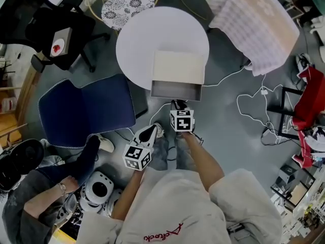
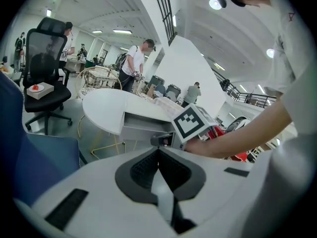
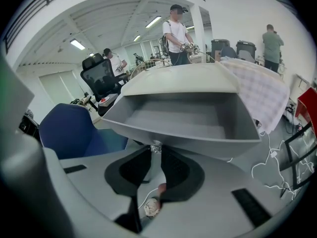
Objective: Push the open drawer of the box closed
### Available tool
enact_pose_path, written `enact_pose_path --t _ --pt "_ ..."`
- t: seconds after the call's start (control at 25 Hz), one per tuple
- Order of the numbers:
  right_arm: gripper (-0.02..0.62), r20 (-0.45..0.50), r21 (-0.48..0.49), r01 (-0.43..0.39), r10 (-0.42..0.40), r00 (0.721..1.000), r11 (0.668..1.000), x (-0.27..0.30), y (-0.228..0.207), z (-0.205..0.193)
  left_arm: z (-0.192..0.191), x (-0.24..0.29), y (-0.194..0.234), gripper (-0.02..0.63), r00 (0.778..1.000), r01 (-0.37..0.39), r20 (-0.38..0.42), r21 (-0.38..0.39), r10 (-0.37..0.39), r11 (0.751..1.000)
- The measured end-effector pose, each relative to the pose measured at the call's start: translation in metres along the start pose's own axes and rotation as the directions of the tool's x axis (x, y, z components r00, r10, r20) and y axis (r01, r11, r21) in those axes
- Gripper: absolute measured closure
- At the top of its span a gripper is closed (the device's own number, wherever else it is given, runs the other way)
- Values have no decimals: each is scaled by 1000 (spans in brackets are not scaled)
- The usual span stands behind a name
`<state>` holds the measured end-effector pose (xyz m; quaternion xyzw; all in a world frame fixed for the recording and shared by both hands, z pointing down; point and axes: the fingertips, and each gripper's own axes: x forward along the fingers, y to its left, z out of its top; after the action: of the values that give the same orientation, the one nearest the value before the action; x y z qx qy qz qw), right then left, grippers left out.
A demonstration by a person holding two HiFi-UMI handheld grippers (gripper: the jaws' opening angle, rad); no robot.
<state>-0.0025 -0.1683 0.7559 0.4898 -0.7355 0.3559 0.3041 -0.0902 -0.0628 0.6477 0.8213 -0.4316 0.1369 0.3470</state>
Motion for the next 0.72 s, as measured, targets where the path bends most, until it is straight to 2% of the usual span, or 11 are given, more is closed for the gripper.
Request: enact_pose_path --t 0.4,0.72 --pt "522 40 -23 14 -13 999 1000 20 -18 51 -3 -5 4 594 1000 -16 -2 -17 16 1000" --pt "522 47 -24 15 -14 999 1000 30 -24 65 -6 -6 5 594 1000 -26 -3 -24 26 999"
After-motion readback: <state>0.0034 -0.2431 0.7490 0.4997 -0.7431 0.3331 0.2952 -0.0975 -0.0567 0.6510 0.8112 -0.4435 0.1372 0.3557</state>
